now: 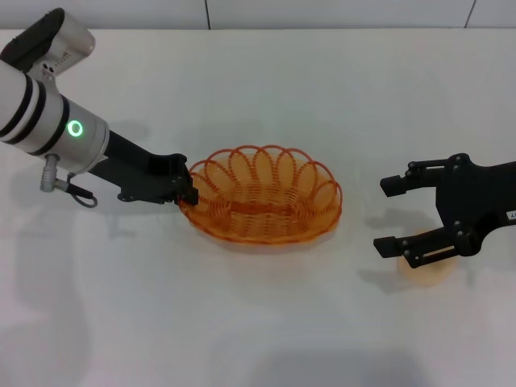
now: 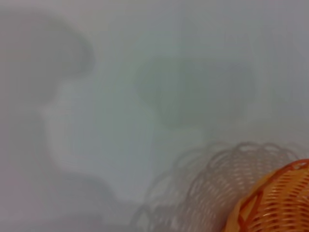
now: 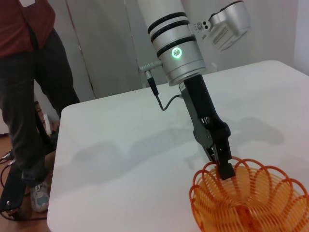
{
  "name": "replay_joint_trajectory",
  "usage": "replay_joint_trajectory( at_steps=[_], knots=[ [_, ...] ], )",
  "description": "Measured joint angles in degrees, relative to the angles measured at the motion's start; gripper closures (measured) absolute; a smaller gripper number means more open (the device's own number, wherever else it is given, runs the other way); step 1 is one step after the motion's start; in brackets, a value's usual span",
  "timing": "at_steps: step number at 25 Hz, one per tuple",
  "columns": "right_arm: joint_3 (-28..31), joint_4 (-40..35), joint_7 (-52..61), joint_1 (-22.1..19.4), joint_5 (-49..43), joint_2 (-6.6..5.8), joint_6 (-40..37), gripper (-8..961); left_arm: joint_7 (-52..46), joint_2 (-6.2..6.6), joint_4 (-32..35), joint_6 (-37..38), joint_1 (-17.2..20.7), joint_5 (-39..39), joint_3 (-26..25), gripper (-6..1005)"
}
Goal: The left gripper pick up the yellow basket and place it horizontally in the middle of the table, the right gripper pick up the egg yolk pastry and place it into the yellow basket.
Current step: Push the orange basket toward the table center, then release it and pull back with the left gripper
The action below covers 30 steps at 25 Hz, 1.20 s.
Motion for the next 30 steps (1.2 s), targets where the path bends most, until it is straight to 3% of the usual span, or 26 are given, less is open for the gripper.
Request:
replay_joint_trajectory(
  at_steps=[18, 24, 30],
  knots=[
    [0.00, -0.08, 0.00, 0.08, 0.00, 0.09, -0.10, 96, 0.68, 0.29, -0.04, 0.43, -0.85, -0.44, 0.47, 926],
    [0.00, -0.08, 0.00, 0.20, 0.00, 0.03, -0.10, 96, 1.46, 0.33, -0.04, 0.66, -0.88, -0.57, 0.45, 830],
    [0.08, -0.09, 0.00, 0.34, 0.00, 0.00, -0.10, 95, 2.72, 0.58, 0.25, 1.73, -0.88, -2.23, 0.27, 617]
  ],
)
